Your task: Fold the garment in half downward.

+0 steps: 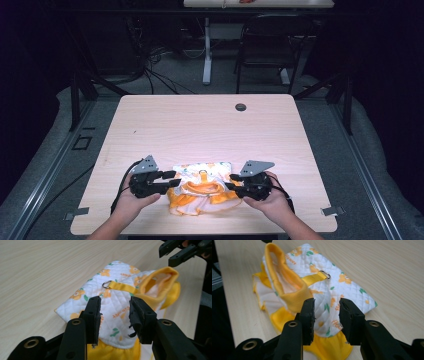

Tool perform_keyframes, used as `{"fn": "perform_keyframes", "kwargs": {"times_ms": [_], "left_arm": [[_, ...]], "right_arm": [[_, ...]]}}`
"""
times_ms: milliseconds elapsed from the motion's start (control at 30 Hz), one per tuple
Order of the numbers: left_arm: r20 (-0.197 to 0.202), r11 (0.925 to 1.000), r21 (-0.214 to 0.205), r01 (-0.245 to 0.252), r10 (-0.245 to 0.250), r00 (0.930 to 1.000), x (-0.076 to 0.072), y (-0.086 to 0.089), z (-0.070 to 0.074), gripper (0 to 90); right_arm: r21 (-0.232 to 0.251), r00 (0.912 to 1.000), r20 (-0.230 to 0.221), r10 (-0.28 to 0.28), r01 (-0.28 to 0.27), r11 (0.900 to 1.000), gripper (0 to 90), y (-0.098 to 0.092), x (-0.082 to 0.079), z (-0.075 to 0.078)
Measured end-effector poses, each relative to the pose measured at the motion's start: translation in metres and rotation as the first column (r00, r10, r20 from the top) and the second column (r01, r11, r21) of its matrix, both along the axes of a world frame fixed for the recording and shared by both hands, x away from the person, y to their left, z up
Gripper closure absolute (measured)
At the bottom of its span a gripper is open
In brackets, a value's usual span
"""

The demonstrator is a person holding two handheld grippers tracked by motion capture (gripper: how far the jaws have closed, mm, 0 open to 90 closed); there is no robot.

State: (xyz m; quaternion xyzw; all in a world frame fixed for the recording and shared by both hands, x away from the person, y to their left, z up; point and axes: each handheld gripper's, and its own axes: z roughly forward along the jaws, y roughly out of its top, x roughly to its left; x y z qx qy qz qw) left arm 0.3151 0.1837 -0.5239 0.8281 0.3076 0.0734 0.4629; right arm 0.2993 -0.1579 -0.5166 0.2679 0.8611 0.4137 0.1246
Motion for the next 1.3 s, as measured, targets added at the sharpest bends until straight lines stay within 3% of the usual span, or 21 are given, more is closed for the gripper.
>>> {"fn": "perform_keyframes", "kwargs": {"times_ms": [100, 267, 533, 733, 1133, 1300], "left_arm": [[-0.021, 0.9999, 0.011, -0.008, 0.008, 0.9997, 0.002, -0.007, -0.006, 58.3], [-0.039, 0.9988, 0.009, 0.049, -0.049, 0.9980, -0.007, -0.014, -0.014, 53.3], [-0.046, 0.9910, 0.094, 0.096, -0.092, 0.9947, -0.023, -0.015, -0.033, 46.3], [-0.020, 0.9862, 0.154, 0.061, -0.059, 0.9981, -0.025, -0.017, -0.043, 43.6], [-0.012, 0.9802, 0.196, 0.031, -0.030, 0.9995, -0.013, -0.022, -0.048, 43.8], [-0.004, 0.9799, 0.200, 0.002, -0.002, 1.0000, -0.003, -0.022, -0.048, 44.0]], "right_arm": [[0.002, 0.9996, -0.016, -0.023, 0.023, 0.9997, 61.9, 0.007, 0.008, -0.004], [0.011, 0.9987, -0.049, 0.012, -0.012, 0.9999, 57.5, 0.015, 0.011, -0.008], [-0.058, 0.9906, -0.112, 0.078, -0.085, 0.9946, 54.4, 0.017, 0.003, -0.027], [-0.107, 0.9900, -0.107, 0.091, -0.103, 0.9889, 53.2, 0.014, -0.005, -0.040], [-0.119, 0.9909, -0.107, 0.081, -0.094, 0.9884, 51.8, 0.016, -0.004, -0.050], [-0.103, 0.9924, -0.111, 0.052, -0.064, 0.9926, 51.7, 0.017, 0.002, -0.051]]}}
